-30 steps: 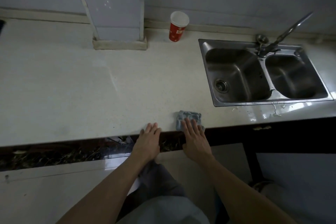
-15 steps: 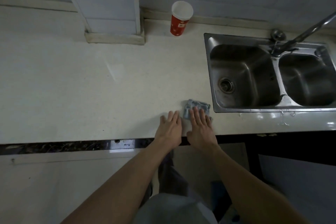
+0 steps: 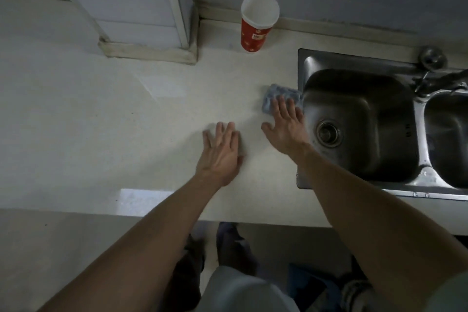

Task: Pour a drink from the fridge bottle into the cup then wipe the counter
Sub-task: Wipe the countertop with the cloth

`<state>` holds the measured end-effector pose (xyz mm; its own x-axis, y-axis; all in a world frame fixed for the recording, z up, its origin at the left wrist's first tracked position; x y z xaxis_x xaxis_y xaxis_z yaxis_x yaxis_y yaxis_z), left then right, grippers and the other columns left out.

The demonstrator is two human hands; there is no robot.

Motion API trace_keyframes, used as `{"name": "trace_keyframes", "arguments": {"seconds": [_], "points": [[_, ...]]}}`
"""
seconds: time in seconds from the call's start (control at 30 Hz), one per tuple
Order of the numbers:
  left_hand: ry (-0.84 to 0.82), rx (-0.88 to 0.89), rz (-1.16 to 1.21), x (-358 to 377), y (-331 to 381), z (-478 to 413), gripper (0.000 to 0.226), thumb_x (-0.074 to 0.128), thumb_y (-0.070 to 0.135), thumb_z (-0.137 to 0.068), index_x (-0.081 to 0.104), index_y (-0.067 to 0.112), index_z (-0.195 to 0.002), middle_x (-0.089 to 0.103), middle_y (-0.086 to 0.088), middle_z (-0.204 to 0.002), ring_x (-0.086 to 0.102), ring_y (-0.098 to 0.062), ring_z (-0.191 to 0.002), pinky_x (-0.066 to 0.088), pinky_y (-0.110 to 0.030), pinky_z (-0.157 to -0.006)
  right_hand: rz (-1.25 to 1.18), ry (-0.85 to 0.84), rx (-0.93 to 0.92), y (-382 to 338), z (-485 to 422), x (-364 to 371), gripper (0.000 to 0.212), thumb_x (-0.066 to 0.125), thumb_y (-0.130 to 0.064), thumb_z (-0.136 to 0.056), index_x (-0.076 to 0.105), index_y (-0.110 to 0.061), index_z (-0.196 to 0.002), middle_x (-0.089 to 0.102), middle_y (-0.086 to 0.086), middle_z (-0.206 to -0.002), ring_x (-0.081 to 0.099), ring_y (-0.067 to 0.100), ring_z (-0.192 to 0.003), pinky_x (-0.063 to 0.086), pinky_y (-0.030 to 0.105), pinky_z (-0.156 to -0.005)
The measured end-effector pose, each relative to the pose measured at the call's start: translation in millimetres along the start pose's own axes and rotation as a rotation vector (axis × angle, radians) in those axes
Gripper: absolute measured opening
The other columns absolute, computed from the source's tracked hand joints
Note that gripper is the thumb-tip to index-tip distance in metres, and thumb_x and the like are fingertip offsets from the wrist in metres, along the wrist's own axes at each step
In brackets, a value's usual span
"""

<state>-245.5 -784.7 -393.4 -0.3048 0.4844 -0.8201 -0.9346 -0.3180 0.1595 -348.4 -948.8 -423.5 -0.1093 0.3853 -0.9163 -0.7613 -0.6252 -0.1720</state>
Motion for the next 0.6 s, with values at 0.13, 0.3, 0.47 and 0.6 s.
{"name": "trace_keyframes", "arguments": {"seconds": [0.13,0.3,0.47,0.6], "points": [[-0.062,-0.008,0.015,-3.9,3.9,-16.8,0.077,0.028,0.049,-0.102,0.003,-0.002,-0.154,-0.009,-0.026,-0.161,-0.007,-0.047,-0.148,0.010,-0.067,-0.116,0.036,0.024,-0.047,10.6,-57.2,-24.3,0.079,0.032,-0.056,-0.096,-0.001,-0.017,-0.156,-0.007,0.009,-0.164,-0.009,0.029,-0.150,0.000,0.050,-0.121],[-0.111,0.049,-0.056,-3.3,4.8,-19.1,0.085,0.026,0.053,-0.100,-0.004,-0.008,-0.152,-0.014,-0.034,-0.157,-0.008,-0.054,-0.145,0.013,-0.070,-0.113,0.051,0.050,-0.106,20.7,-122.5,-54.3,0.078,0.038,-0.054,-0.096,0.003,-0.016,-0.156,0.000,0.010,-0.164,-0.002,0.031,-0.150,0.005,0.052,-0.121],[-0.132,0.039,-0.092,-3.8,5.3,-21.8,0.079,0.023,0.047,-0.102,-0.007,-0.007,-0.151,-0.017,-0.035,-0.154,-0.008,-0.056,-0.144,0.012,-0.070,-0.114,0.066,0.044,-0.108,30.9,-178.8,-74.8,0.077,0.034,-0.057,-0.096,0.005,-0.018,-0.155,0.006,0.008,-0.163,0.004,0.030,-0.150,0.009,0.051,-0.120],[-0.124,0.026,-0.105,2.5,1.9,-20.3,0.077,0.022,0.044,-0.102,-0.010,-0.007,-0.150,-0.021,-0.035,-0.153,-0.012,-0.054,-0.144,0.010,-0.069,-0.115,0.091,0.041,-0.095,34.8,-199.6,-80.2,0.076,0.036,-0.056,-0.096,0.008,-0.017,-0.156,0.009,0.008,-0.163,0.008,0.030,-0.150,0.011,0.051,-0.120]]}}
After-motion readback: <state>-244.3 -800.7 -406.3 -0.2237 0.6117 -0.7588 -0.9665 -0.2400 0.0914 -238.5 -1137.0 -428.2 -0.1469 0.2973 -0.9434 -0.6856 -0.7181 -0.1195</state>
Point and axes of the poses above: each hand's wrist, its own z-axis away from the middle knuckle, its own x-axis out of the palm, y = z × x, the point moved 5 cm from there along -z, towards the middle knuckle
